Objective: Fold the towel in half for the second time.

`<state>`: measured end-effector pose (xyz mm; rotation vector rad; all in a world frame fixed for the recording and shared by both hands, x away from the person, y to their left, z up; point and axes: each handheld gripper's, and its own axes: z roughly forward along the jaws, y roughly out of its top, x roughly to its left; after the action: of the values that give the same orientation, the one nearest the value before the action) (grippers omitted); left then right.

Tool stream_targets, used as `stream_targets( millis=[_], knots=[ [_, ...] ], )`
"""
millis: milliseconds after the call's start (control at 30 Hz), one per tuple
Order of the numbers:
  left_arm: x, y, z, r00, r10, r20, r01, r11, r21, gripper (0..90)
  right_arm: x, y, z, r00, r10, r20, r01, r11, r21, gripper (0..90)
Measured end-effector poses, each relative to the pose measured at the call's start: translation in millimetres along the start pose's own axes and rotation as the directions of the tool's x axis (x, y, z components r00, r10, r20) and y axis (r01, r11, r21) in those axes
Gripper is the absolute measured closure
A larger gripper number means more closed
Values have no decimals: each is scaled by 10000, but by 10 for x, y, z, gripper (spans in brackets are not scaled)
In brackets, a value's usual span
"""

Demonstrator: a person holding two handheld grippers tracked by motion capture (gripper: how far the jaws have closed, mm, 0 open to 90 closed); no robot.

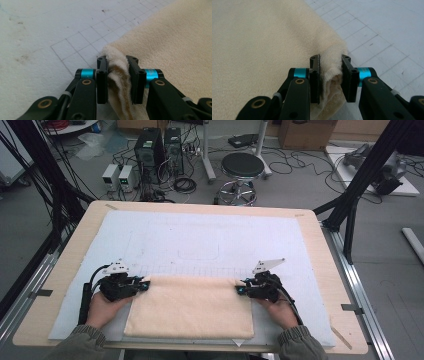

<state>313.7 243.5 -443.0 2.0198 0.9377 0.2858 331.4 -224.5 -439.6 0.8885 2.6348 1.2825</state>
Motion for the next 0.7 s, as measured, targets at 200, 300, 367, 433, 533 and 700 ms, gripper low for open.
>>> stream_targets(
  millis=[200,300,367,433,533,700],
  knots=[
    [-46,43,-22,9995,111,-297,-114,9999,-113,761,17,22,-38,10000,-15,33,15,10000,-81,768],
    [-48,86,-55,9991,74,-413,-91,9991,-424,766,28,72,-102,10000,-73,58,75,9996,-257,775],
    [-45,134,-64,9986,72,-531,-104,9981,-602,767,34,120,-137,9996,-239,175,244,9992,-323,776],
    [-36,201,-58,9976,31,-688,-88,9965,-826,767,27,175,-146,9987,-398,317,407,9988,-257,776],
    [9,308,-33,9960,-130,-879,22,9925,-1222,768,-29,271,-157,9969,-519,592,532,9984,-211,777],
    [117,518,59,9916,-537,-1175,310,9820,-1865,768,-201,479,-201,9920,-541,1138,596,9972,-456,776]
  ],
)
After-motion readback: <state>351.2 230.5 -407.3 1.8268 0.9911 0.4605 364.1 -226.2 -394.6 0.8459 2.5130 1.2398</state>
